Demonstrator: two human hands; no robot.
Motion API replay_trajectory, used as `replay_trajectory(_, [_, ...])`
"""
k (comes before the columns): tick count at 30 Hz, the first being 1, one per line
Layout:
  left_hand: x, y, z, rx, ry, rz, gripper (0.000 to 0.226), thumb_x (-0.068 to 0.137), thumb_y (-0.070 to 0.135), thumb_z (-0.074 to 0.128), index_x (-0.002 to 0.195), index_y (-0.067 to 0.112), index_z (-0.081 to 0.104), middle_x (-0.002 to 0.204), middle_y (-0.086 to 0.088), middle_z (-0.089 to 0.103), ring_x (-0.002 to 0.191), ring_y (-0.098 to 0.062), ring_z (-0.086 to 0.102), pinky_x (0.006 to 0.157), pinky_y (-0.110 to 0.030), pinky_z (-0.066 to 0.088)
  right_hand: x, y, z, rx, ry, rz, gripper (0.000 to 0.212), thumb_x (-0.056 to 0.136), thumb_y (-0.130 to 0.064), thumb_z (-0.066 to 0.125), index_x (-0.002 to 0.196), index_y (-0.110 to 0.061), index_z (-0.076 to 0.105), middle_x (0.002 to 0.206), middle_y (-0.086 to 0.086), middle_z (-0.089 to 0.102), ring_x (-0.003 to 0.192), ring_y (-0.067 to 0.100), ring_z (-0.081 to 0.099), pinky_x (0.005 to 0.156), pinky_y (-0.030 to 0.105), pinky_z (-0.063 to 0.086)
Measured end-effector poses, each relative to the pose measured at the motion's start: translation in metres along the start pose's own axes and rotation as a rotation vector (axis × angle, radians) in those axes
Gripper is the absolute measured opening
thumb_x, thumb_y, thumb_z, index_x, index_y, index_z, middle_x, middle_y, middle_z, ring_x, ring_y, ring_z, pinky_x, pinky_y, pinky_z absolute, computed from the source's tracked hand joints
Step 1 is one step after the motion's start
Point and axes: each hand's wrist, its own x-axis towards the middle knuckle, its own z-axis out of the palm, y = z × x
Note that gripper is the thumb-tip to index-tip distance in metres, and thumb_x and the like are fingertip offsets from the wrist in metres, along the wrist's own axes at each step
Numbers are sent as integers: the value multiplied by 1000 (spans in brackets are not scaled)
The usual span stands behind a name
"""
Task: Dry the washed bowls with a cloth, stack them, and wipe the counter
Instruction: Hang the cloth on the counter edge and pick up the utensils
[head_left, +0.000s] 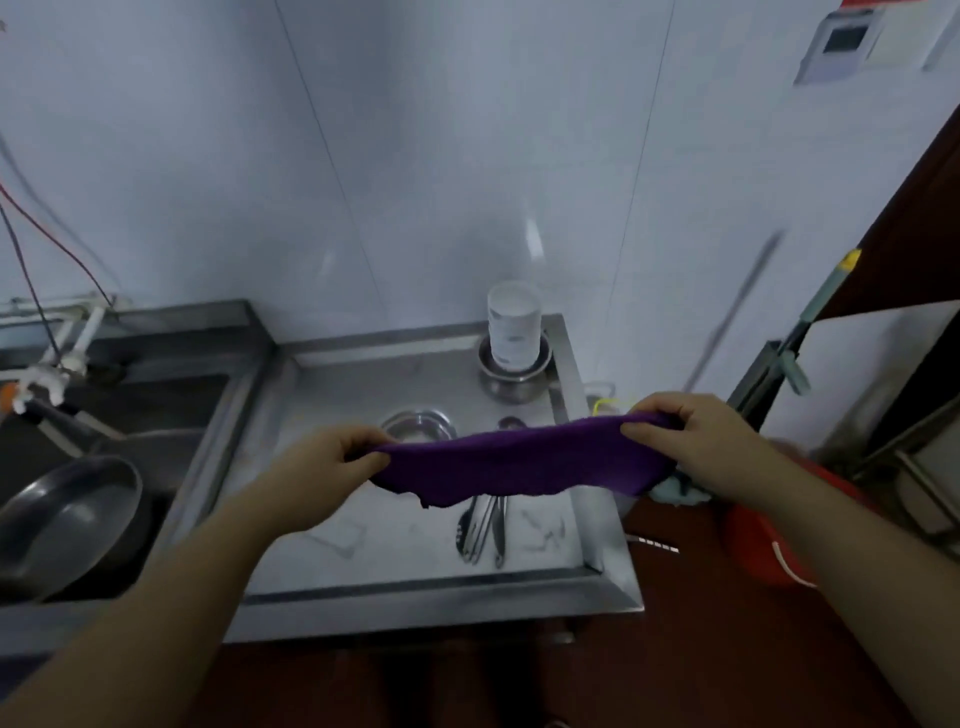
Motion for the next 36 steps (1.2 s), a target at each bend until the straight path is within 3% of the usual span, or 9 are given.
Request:
replay_trajectory(7, [-20, -63, 109, -46, -239, -173, 22, 101, 23, 66, 98, 42, 76, 91, 23, 77, 87, 4, 71, 82, -26, 55, -54, 99, 63, -30, -182, 223, 16, 94, -25, 80, 87, -39, 79, 83, -8, 78, 75, 1, 69, 69, 16, 50])
replay_trajectory(13, [-26, -114, 170, -19, -381, -217, 27, 99, 29, 68, 93, 55, 73, 96, 33, 71, 90, 12, 65, 71, -9, 46, -88, 163, 114, -78, -315, 438, 9, 99, -32, 74, 92, -36, 79, 89, -12, 77, 84, 3, 70, 76, 23, 52])
replay_trajectory(16, [-14, -135, 199, 11, -400, -249, 23, 99, 25, 68, 90, 46, 72, 92, 22, 73, 86, 4, 66, 72, -17, 46, -87, 190, 139, -116, -310, 504, 7, 101, -32, 71, 96, -36, 76, 95, -11, 75, 91, 4, 68, 79, 23, 51])
replay_trajectory(20, [12, -152, 233, 64, -317, -342, 12, 100, 28, 67, 103, 38, 70, 96, 15, 71, 85, 0, 62, 66, -17, 41, -70, 220, 166, -244, -234, 543, 14, 103, -33, 67, 111, -28, 77, 106, -7, 74, 100, 15, 67, 82, 30, 47])
replay_trajectory(23, [32, -159, 255, 57, -186, -424, 5, 100, 29, 67, 103, 32, 68, 96, 9, 71, 81, -4, 61, 63, -22, 41, -48, 232, 177, -386, -160, 532, 17, 103, -35, 64, 109, -23, 75, 107, 3, 74, 97, 26, 66, 81, 38, 51])
replay_trajectory(27, [54, -168, 273, 80, -132, -457, 3, 101, 26, 65, 100, 29, 66, 82, 15, 63, 70, 1, 55, 57, -19, 36, -17, 240, 187, -506, -137, 515, 16, 101, -33, 63, 104, -21, 74, 107, 12, 72, 100, 36, 66, 82, 44, 55])
replay_trajectory(31, [67, -177, 283, 115, -111, -478, 8, 100, 23, 64, 104, 23, 71, 86, 9, 63, 72, -4, 54, 71, -29, 42, -3, 243, 193, -627, -149, 495, 14, 103, -31, 60, 104, -19, 67, 103, 11, 69, 102, 34, 61, 78, 46, 56])
replay_trajectory(36, [75, -178, 297, 169, -73, -478, 14, 100, 18, 62, 108, 13, 73, 101, -8, 71, 82, -21, 63, 73, -34, 49, 0, 239, 200, -818, -98, 450, 27, 96, -38, 69, 111, -16, 61, 112, 10, 61, 106, 31, 54, 79, 47, 55])
